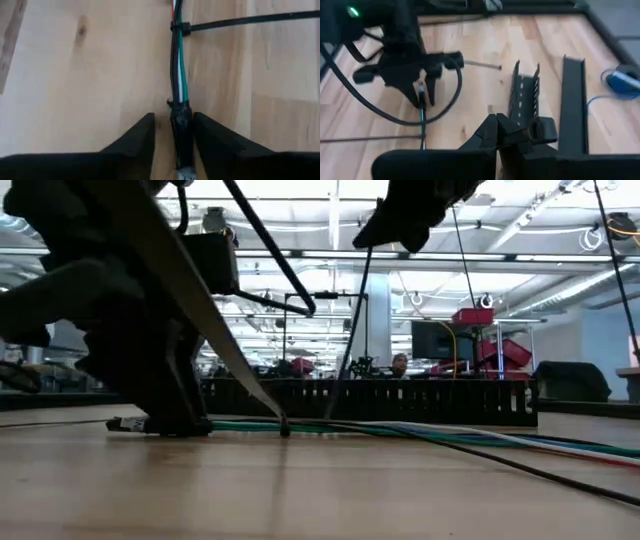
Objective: Ziptie cables
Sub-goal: Wrap the cable wires with the black zip tie
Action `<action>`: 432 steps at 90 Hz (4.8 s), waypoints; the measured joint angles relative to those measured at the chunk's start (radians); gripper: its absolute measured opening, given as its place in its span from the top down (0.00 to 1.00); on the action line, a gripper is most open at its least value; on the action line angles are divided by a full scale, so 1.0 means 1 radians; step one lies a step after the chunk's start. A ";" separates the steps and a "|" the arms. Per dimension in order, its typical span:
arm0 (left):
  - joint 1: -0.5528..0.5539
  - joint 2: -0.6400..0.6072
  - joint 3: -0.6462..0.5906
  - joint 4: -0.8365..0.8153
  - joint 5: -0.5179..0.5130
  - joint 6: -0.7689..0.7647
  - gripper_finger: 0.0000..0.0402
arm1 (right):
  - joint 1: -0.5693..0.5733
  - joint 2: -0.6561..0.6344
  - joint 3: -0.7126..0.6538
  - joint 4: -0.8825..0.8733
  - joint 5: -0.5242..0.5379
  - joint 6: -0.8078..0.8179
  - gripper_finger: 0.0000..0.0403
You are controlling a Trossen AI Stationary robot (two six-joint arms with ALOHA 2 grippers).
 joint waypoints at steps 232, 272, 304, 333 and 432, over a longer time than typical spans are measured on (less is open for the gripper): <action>0.131 0.018 -0.289 1.391 0.025 0.297 0.63 | 0.240 0.388 0.000 0.323 0.124 0.126 1.00; 0.132 0.018 -0.289 1.402 0.024 0.319 0.95 | 0.240 0.388 0.000 0.327 0.148 0.128 1.00; 0.131 0.018 -0.288 1.387 0.031 0.328 1.00 | 0.240 0.388 0.000 0.318 0.172 0.139 0.99; 0.121 0.018 -0.288 1.380 0.033 0.361 1.00 | 0.294 0.387 0.000 0.168 0.421 0.222 0.69; -0.003 0.238 -0.019 1.310 -0.481 0.139 1.00 | 0.701 0.482 0.000 0.356 0.300 0.375 0.69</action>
